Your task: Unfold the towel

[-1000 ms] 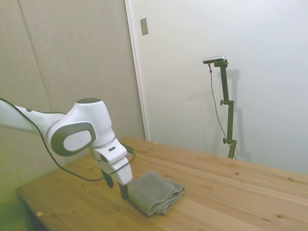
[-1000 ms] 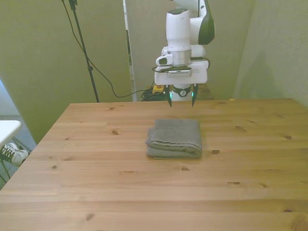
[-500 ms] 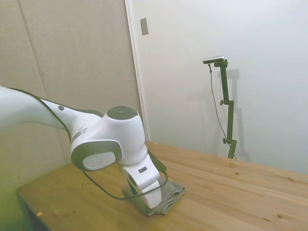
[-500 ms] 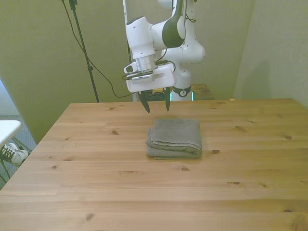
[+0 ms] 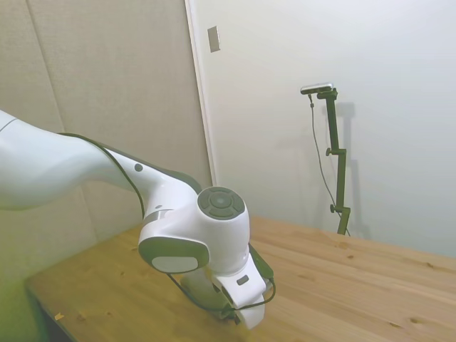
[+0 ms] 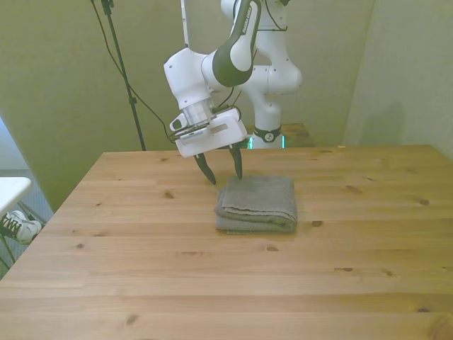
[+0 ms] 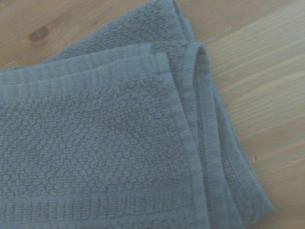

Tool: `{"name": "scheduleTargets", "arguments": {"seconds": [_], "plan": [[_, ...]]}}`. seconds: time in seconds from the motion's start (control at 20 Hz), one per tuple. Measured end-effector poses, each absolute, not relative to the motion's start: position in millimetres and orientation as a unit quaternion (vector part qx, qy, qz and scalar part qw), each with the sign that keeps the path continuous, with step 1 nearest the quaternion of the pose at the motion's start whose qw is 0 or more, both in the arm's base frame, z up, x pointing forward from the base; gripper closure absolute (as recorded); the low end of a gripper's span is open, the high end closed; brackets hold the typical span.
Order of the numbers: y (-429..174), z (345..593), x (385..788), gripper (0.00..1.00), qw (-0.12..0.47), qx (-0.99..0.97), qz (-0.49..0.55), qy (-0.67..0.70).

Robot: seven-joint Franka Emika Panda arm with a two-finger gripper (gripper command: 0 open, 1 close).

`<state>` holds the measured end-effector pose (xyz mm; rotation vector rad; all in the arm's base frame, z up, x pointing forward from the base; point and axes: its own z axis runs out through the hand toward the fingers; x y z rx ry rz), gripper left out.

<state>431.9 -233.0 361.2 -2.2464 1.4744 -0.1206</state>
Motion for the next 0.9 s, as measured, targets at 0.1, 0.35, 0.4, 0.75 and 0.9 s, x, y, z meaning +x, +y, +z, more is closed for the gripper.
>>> {"name": "scheduleTargets", "arguments": {"seconds": [0.1, 0.35, 0.4, 0.75, 0.9], "plan": [[-227.2, 359.8, 434.6, 0.00, 0.230, -0.816, -0.042, 0.528], [-217.7, 356.3, 439.1, 0.00, 0.232, -0.822, -0.038, 0.518], [-217.4, 356.3, 439.2, 0.00, 0.232, -0.823, -0.038, 0.518], [-208.0, 353.8, 437.0, 0.00, 0.242, -0.827, -0.033, 0.506], [-206.2, 355.4, 436.0, 1.00, 0.243, -0.828, -0.034, 0.504]]}}
